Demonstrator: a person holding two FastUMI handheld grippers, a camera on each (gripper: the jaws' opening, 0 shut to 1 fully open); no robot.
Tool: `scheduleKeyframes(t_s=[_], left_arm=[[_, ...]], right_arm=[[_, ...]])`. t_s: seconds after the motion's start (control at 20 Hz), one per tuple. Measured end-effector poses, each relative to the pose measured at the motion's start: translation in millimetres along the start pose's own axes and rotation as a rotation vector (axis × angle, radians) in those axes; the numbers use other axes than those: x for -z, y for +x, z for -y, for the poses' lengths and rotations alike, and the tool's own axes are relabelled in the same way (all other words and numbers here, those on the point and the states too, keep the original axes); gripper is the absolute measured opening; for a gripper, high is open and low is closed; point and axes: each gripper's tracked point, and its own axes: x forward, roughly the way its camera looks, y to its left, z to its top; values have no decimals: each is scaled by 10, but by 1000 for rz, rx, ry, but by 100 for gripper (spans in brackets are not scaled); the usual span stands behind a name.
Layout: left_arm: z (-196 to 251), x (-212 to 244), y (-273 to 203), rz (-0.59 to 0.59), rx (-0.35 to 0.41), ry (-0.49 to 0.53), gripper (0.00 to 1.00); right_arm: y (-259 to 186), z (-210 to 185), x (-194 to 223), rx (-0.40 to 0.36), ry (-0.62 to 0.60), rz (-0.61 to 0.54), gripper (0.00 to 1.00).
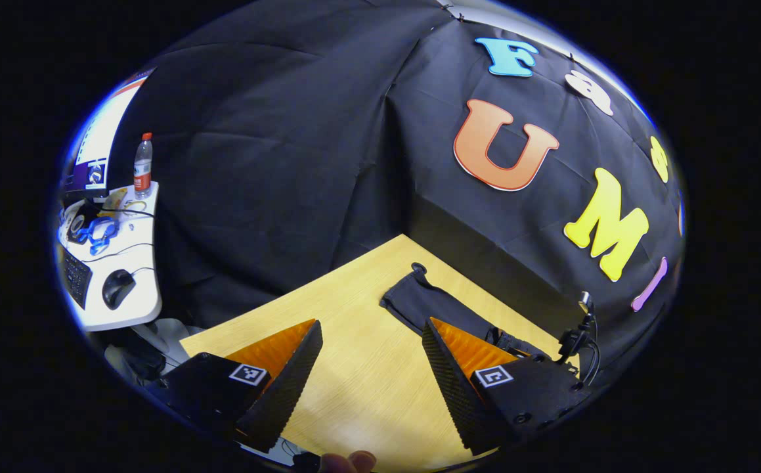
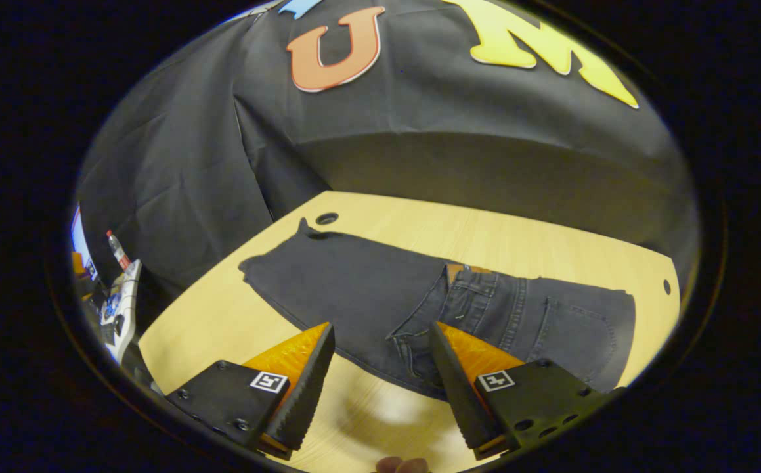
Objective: Grasp the waist and the cuffs of the jeans and fold them to make the two legs overlap; first hold the waist and fold one-third of the jeans toward the cuffs, then hold the cuffs and fold the remaining one-third in the same direction to finish folding.
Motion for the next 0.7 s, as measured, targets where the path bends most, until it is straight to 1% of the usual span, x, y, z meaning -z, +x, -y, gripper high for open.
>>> scheduleKeyframes(t_s=[0.05,0.1,0.25,0.3,0.35,0.4,0.45,0.5,0.55,0.6,0.65,0.7], left_arm=[[24,0,97,-7,14,-20,99],[60,11,212,-17,34,-46,99],[245,105,588,-73,107,-133,99],[303,145,738,-93,129,-172,99],[331,189,886,-118,147,-231,99],[365,230,1033,-145,162,-303,99],[351,281,1170,-173,176,-380,99],[334,317,1297,-197,179,-455,99],[289,365,1420,-214,184,-516,99],[265,404,1553,-229,186,-561,99],[260,482,1716,-247,185,-605,99],[240,533,1862,-259,180,-640,99]], right_arm=[[-198,-3,-92,-5,-1,21,89],[-398,-21,-166,-11,-9,41,87],[-1044,-109,-263,-39,-30,73,87],[-1252,-128,-300,-45,-40,82,87],[-1436,-122,-330,-43,-49,93,89],[-1616,-93,-390,-35,-56,108,87],[-1791,-24,-442,-20,-58,120,89],[-1955,65,-506,1,-55,130,89],[-2100,170,-548,25,-50,137,87],[-2202,297,-605,56,-49,145,89],[-2296,428,-656,90,-47,156,87],[-2388,546,-692,119,-42,163,87]])
